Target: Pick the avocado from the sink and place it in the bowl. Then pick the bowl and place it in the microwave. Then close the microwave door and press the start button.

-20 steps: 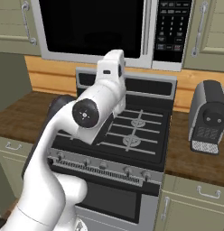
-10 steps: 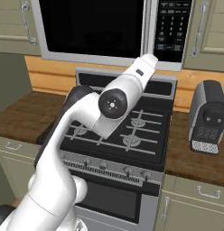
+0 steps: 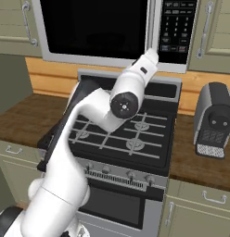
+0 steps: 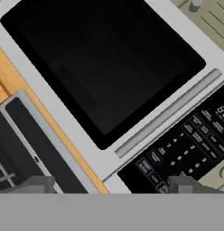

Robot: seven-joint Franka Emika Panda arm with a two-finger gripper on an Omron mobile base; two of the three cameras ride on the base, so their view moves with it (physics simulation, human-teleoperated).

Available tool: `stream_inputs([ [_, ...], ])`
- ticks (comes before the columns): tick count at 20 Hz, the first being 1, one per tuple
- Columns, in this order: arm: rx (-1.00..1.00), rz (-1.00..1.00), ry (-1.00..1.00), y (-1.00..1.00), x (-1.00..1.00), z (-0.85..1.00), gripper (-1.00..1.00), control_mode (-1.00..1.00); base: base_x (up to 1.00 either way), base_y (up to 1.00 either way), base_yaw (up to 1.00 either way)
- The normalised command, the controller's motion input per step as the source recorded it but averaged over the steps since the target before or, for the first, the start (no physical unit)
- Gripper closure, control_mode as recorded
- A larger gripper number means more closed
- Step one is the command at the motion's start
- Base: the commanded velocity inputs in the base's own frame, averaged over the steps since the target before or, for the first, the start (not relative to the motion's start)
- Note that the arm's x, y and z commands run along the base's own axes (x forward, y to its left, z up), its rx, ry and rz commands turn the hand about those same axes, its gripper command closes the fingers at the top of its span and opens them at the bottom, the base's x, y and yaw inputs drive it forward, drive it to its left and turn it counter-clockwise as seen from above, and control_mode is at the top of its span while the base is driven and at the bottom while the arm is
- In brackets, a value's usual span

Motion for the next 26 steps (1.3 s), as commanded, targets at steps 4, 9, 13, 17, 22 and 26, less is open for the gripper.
stream_inputs([
  [4, 0.11, 0.14, -0.29, 0.00, 0.18, -0.12, -1.00, -1.00, 0.00, 0.00, 0.00],
  [9, 0.00, 0.01, -0.25, 0.00, 0.23, -0.02, -1.00, -1.00, 0.00, 0.00, 0.00],
  [13, 0.01, 0.00, -0.11, -0.01, 0.44, 0.03, -1.00, -1.00, 0.00, 0.00, 0.00],
  [17, 0.00, -0.04, 0.02, 0.22, 0.00, -0.36, -1.00, -1.00, 0.00, 0.00, 0.00],
  [22, 0.04, -0.01, 0.05, 0.14, -0.06, -0.07, -1.00, -1.00, 0.00, 0.00, 0.00],
  [26, 0.14, 0.00, 0.20, -0.09, -0.03, 0.43, -1.00, -1.00, 0.00, 0.00, 0.00],
])
